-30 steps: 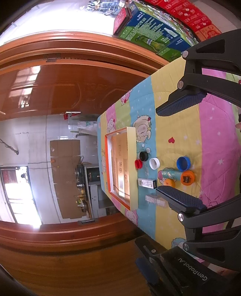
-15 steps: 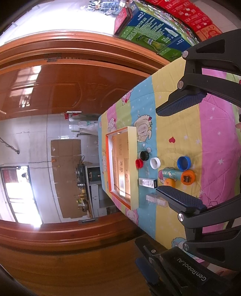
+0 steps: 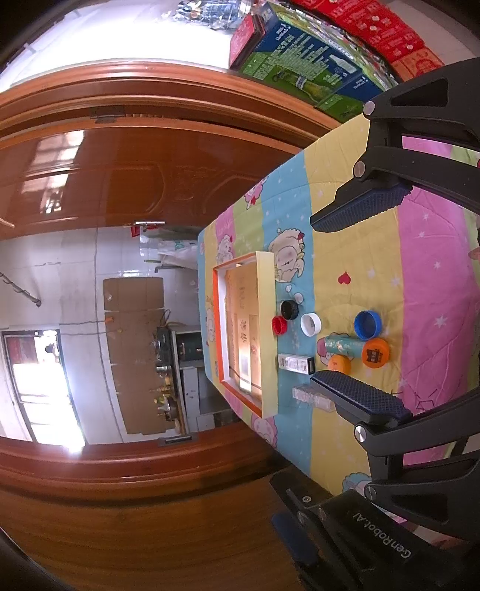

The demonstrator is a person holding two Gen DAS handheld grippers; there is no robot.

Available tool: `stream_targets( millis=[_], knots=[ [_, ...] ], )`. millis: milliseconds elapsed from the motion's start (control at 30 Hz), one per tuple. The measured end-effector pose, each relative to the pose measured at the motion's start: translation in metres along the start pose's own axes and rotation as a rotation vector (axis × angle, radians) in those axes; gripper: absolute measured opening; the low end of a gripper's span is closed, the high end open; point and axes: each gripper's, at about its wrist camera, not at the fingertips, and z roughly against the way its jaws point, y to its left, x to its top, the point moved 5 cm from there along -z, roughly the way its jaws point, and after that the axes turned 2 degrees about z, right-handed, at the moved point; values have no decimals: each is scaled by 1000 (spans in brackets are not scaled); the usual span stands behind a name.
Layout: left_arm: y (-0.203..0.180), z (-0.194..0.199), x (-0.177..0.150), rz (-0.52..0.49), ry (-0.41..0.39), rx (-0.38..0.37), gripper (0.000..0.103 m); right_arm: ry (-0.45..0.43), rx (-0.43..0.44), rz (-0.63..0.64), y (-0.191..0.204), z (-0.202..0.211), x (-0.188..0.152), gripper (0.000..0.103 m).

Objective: Organize rigid objects

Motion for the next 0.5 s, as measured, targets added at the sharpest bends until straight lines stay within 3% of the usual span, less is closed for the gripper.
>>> stream_targets(
  millis=[500],
  knots=[
    [-1, 0, -1, -1, 0, -2, 46, -4, 10, 1, 0, 0, -2, 79]
  ],
)
